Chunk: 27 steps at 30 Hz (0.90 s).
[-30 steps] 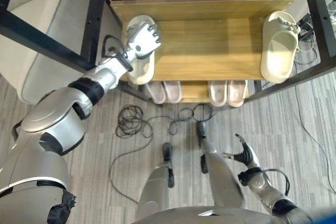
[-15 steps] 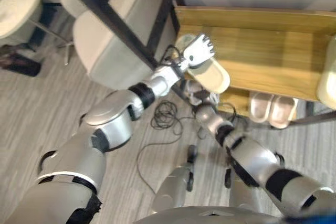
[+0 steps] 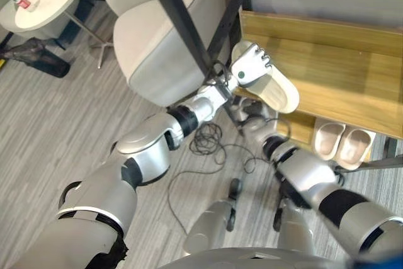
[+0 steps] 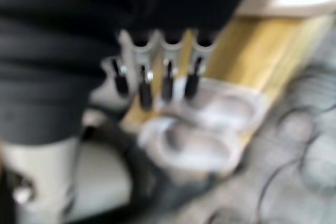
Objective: Arrange the slippers neatly on the shoe rack.
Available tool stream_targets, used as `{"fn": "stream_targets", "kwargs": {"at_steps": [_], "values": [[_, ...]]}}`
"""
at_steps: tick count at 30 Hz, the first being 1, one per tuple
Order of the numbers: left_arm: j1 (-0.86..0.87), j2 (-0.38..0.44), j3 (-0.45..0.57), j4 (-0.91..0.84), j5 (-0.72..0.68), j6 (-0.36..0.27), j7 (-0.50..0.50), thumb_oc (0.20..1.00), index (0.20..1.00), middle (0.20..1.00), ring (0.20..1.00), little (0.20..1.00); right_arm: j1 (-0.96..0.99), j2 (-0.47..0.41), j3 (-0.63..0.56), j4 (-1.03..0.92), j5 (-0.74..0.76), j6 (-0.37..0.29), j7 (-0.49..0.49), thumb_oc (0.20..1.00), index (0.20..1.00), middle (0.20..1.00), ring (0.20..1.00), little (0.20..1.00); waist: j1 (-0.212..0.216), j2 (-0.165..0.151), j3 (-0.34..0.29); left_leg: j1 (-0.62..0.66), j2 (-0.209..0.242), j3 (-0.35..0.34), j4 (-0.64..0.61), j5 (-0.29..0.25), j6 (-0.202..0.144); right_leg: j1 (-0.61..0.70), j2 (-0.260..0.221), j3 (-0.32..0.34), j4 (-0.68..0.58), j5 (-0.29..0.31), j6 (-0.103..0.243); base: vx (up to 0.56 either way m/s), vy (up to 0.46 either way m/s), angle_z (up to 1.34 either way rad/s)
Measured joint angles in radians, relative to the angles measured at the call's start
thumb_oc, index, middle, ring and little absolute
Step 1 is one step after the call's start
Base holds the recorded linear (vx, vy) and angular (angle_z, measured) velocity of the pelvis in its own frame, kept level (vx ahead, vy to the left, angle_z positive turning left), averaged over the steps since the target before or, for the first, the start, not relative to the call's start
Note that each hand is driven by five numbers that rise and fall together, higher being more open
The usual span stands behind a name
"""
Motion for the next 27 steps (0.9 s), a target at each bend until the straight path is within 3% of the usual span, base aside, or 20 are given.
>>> {"fn": "stream_targets", "kwargs": {"at_steps": [1, 5, 10, 12, 19, 23, 27], "values": [[0.031, 0.027, 0.002, -0.009, 0.002, 0.001, 0.006, 0.200, 0.200, 0.200, 0.200, 0.200, 0.118, -0.021, 0.016, -0.013, -0.011, -0.039, 0.005, 1.000, 1.000, 1.000, 1.000, 1.000, -0.023, -0.017, -0.006, -0.004, 0.000, 0.015, 0.009, -0.008, 0.007, -0.007, -0.003, 0.014, 0.001, 0.001, 0.001, -0.04, 0.011, -0.28], [0.041, 0.039, -0.013, -0.004, 0.015, -0.015, -0.015, 0.200, 0.200, 0.200, 0.200, 0.200, 0.371, -0.119, -0.018, 0.055, -0.055, -0.030, 0.022, 1.000, 1.000, 1.000, 1.000, 1.000, -0.066, -0.027, -0.011, -0.012, -0.011, 0.036, 0.036, -0.029, 0.019, -0.008, -0.011, 0.039, 0.002, 0.006, 0.016, -0.05, -0.008, -0.17], [0.045, 0.071, -0.015, -0.003, 0.046, -0.039, -0.037, 0.200, 0.200, 0.200, 0.200, 0.200, 0.579, -0.264, -0.080, 0.074, -0.126, -0.043, 0.020, 1.000, 1.000, 1.000, 1.000, 1.000, -0.123, -0.016, -0.012, -0.032, -0.013, 0.053, 0.066, -0.047, 0.028, -0.014, -0.012, 0.051, -0.012, 0.014, 0.023, -0.03, 0.001, -0.09], [0.045, 0.092, -0.010, -0.006, 0.045, -0.048, -0.037, 0.200, 0.200, 0.200, 0.200, 0.200, 0.632, -0.308, -0.130, 0.070, -0.162, -0.059, 0.020, 1.000, 1.000, 1.000, 1.000, 1.000, -0.126, 0.005, -0.004, -0.036, -0.012, 0.058, 0.076, -0.054, 0.030, -0.015, -0.011, 0.056, -0.012, 0.014, 0.022, -0.02, -0.013, -0.07], [0.053, 0.144, -0.010, -0.050, 0.045, -0.084, -0.050, 0.200, 0.200, 0.200, 0.200, 0.200, 0.639, -0.341, -0.193, 0.016, -0.187, -0.069, 0.019, 1.000, 1.000, 1.000, 1.000, 1.000, -0.151, 0.050, 0.015, -0.035, -0.004, 0.074, 0.077, -0.063, 0.032, -0.025, 0.000, 0.077, -0.008, 0.017, 0.025, -0.01, -0.050, -0.08], [0.067, 0.139, -0.007, -0.044, 0.044, -0.085, -0.065, 0.200, 0.200, 0.200, 0.200, 0.200, 0.627, -0.303, -0.200, -0.005, -0.184, -0.084, 0.021, 1.000, 1.000, 1.000, 1.000, 1.000, -0.156, 0.051, 0.023, -0.024, 0.011, 0.081, 0.081, -0.066, 0.029, -0.025, 0.013, 0.081, 0.007, 0.009, 0.018, -0.02, -0.118, -0.07], [0.093, 0.136, 0.014, -0.041, 0.043, -0.083, -0.084, 0.200, 0.200, 0.200, 0.200, 0.200, 0.633, -0.276, -0.201, -0.027, -0.182, -0.108, 0.031, 1.000, 1.000, 1.000, 1.000, 1.000, -0.176, 0.047, 0.051, 0.013, 0.022, 0.079, 0.089, -0.084, 0.020, -0.014, 0.024, 0.081, 0.072, -0.040, 0.004, 0.00, -0.201, -0.01]]}}
